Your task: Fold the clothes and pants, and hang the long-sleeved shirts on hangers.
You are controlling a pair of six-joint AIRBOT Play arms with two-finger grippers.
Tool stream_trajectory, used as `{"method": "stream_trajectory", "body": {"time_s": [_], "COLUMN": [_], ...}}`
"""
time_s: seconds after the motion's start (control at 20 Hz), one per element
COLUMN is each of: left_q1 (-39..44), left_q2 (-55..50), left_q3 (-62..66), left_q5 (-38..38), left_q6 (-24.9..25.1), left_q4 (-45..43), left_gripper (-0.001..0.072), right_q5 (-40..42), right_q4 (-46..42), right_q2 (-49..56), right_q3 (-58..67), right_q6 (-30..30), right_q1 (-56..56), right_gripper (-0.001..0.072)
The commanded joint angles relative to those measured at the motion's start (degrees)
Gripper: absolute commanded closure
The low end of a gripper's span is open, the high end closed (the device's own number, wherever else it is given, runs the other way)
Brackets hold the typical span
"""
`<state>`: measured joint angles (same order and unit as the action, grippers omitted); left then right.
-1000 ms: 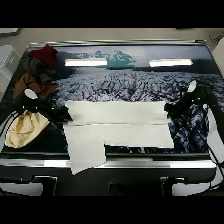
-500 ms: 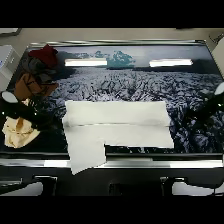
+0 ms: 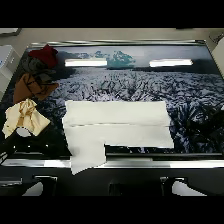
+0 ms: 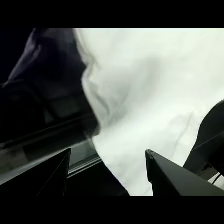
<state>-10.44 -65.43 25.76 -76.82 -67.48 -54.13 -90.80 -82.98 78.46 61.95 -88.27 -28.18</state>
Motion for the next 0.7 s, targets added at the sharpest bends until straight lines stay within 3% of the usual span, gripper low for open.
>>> {"method": "stream_trajectory", "body": {"time_s": [0.0,0.1,0.15,0.3,0.4,0.65], "left_q1": [4.7,8.1,9.4,10.9,10.9,10.9], "left_q2": [0.3,0.0,-0.1,-0.1,0.1,0.2], "left_q3": [-2.5,-2.5,-2.5,-2.5,-2.4,-2.4], "left_q5": [4.9,8.4,10.0,11.8,10.8,8.7], "left_q6": [0.5,-2.8,-4.2,-6.0,-5.8,-5.8], "left_q4": [3.7,3.8,3.8,3.8,2.9,2.5], "left_gripper": [0.0215,0.0218,0.0277,0.0687,0.0684,0.0684], "right_q5": [-0.1,-0.1,-0.1,-0.7,-0.6,7.0], "right_q4": [0.0,0.0,0.0,0.6,2.8,10.2], "right_q2": [-0.4,-0.4,-0.4,-0.4,-0.4,-0.4], "right_q3": [-0.7,-0.7,-0.7,-1.6,-5.8,-17.1], "right_q6": [0.1,0.1,0.1,0.3,1.8,9.2], "right_q1": [-0.2,-0.2,-0.2,-0.2,-0.2,-0.2], "right_gripper": [0.0218,0.0218,0.0218,0.0214,0.0142,0.014]}}
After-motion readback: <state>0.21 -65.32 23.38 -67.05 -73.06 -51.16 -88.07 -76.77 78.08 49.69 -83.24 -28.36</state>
